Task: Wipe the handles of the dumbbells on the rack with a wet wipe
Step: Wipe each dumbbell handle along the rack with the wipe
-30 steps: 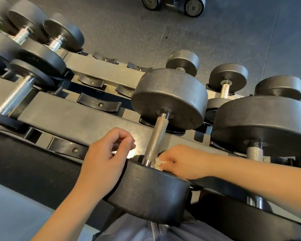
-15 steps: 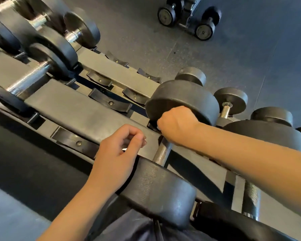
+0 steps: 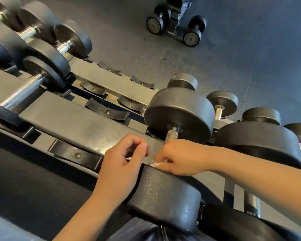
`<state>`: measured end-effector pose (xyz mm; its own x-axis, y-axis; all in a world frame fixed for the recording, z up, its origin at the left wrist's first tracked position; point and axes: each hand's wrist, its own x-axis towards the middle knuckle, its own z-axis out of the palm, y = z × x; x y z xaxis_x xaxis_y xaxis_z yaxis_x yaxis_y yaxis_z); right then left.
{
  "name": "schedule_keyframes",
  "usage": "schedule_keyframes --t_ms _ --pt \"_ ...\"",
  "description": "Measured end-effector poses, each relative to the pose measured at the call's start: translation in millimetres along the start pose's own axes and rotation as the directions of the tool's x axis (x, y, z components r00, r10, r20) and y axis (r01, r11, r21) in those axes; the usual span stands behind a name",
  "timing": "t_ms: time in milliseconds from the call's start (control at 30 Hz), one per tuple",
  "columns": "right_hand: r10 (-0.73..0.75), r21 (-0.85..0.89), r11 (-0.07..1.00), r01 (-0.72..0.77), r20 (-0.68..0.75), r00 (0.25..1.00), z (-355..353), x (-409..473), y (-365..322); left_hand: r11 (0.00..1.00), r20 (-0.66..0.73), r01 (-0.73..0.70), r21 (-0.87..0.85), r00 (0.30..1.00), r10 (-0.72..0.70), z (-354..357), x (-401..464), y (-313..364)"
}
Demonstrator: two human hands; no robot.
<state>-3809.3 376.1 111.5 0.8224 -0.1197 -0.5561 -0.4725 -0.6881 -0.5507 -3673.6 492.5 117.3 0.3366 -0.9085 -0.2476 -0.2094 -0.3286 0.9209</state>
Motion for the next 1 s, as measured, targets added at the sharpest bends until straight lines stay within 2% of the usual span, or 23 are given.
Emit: schedule_keyframes --t_ms 67,133,233,300,367,433,500,600,667,733,800,867,933,967,1000 --pt "0.031 -0.131 0.990 -0.044 -0.099 0.995 -4 0 9 1.000 0.004 -0.010 -0.003 1.000 0.010 -1 1 0" --pt "0.121 -0.295 0.936 -0.192 -0.241 0.963 -4 3 18 1.000 0.005 -0.009 -0.005 1.000 0.009 0 1 1" --pt "0.258 -0.320 0.867 -0.381 -0.365 0.894 3 9 25 1.000 0.010 0.003 0.002 1.000 -0.003 2 1 3" --pt "0.281 -0.285 0.867 -0.410 -0.399 0.873 10 9 27 1.000 0.020 -0.002 0.020 1.000 0.002 2 1 5" --pt "0.293 -0.186 0.903 -0.388 -0.395 0.871 12 8 32 1.000 0.024 -0.002 0.019 1.000 0.002 2 1 6" --pt "0.342 0.118 0.939 -0.322 -0.382 0.859 11 7 39 1.000 0.022 0.001 0.009 1.000 -0.001 1 1 4" --pt "0.364 0.429 0.884 -0.186 -0.383 0.849 20 5 40 1.000 0.026 0.005 0.001 1.000 -0.005 1 2 2" --pt "0.237 0.531 0.843 -0.086 -0.224 0.945 43 -2 27 1.000 0.004 -0.007 -0.019 1.000 0.007 1 2 1" --pt "0.139 0.556 0.830 -0.046 -0.127 0.982 54 -6 22 1.000 -0.001 -0.011 -0.027 1.000 0.011 1 2 2" --pt "0.084 0.503 0.864 0.011 -0.166 0.982 51 -10 26 0.999 -0.003 -0.016 -0.030 1.000 0.016 1 2 2" --pt "0.086 0.375 0.926 0.049 -0.337 0.938 41 -11 33 1.000 0.004 -0.012 -0.021 1.000 0.012 2 3 1" --pt "0.100 0.141 0.990 -0.024 -0.567 0.818 31 -12 42 1.000 0.002 -0.003 -0.008 1.000 0.003 2 2 0" --pt "0.106 -0.052 0.982 -0.179 -0.633 0.767 29 -12 50 1.000 0.000 0.002 -0.004 1.000 -0.002 2 2 0" --pt "0.136 -0.056 0.973 -0.222 -0.639 0.757 34 -10 52 1.000 0.000 0.001 -0.001 1.000 -0.001 2 2 0" --pt "0.205 0.049 0.972 -0.228 -0.651 0.731 41 -9 52 1.000 0.001 0.000 0.004 1.000 0.000 2 2 0"
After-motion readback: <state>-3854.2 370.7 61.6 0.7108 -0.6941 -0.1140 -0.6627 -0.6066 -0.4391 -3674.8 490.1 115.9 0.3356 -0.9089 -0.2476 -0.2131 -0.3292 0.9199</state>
